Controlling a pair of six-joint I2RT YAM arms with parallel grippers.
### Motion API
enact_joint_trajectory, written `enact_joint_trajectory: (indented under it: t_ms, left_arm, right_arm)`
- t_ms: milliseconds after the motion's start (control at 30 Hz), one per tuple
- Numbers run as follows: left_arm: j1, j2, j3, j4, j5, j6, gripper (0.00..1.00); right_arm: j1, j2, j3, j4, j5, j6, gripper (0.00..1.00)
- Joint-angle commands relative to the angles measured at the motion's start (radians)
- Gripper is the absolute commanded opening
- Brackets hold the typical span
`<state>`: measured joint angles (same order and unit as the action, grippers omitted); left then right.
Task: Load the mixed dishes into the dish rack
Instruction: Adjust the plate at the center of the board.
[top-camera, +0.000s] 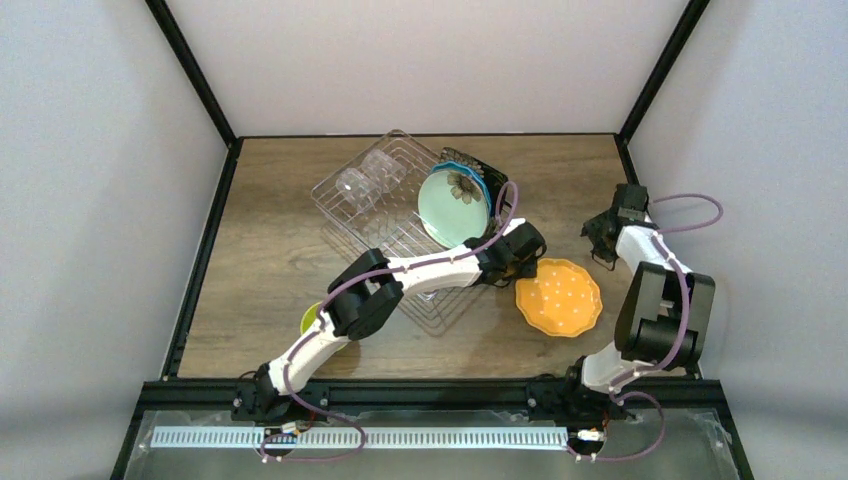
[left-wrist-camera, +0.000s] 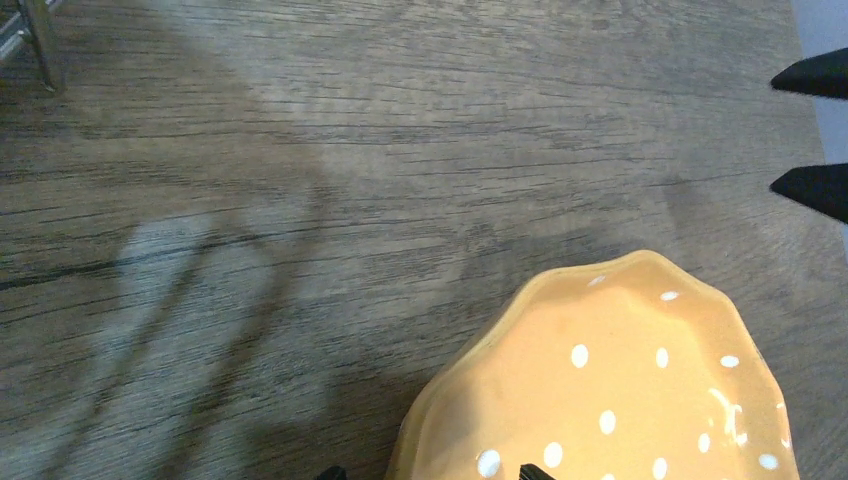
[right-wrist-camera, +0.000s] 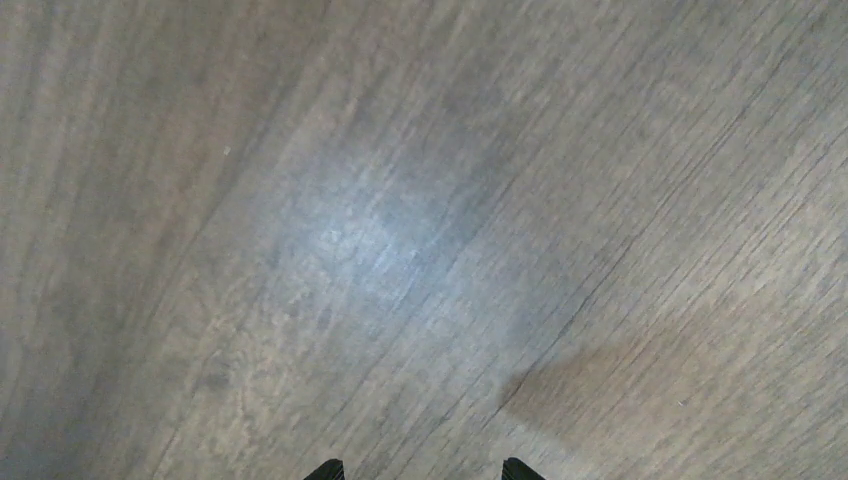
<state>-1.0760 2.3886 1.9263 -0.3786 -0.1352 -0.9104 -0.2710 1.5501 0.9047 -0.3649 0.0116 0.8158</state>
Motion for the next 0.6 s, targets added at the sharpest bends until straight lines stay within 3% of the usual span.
enact_joint_trajectory:
  t_ms: [0, 267, 567]
  left_arm:
    - [0.001, -0.049, 0.025, -0.009, -0.038, 0.029, 1.0]
    - [0.0, -0.109, 0.003, -0.023, -0.058, 0.05, 1.0]
    - [-0.006, -0.228, -0.183, 0.01, -0.04, 0.03, 1.0]
  right_arm:
    - [0.002, -0.04, 0.025, 0.003, 0.027, -0.008, 0.9]
    - [0.002, -0.11, 0.0, -0.052, 0.071, -0.036, 0.9]
    - [0.002, -0.218, -0.104, -0.126, 0.107, -0.038, 0.91]
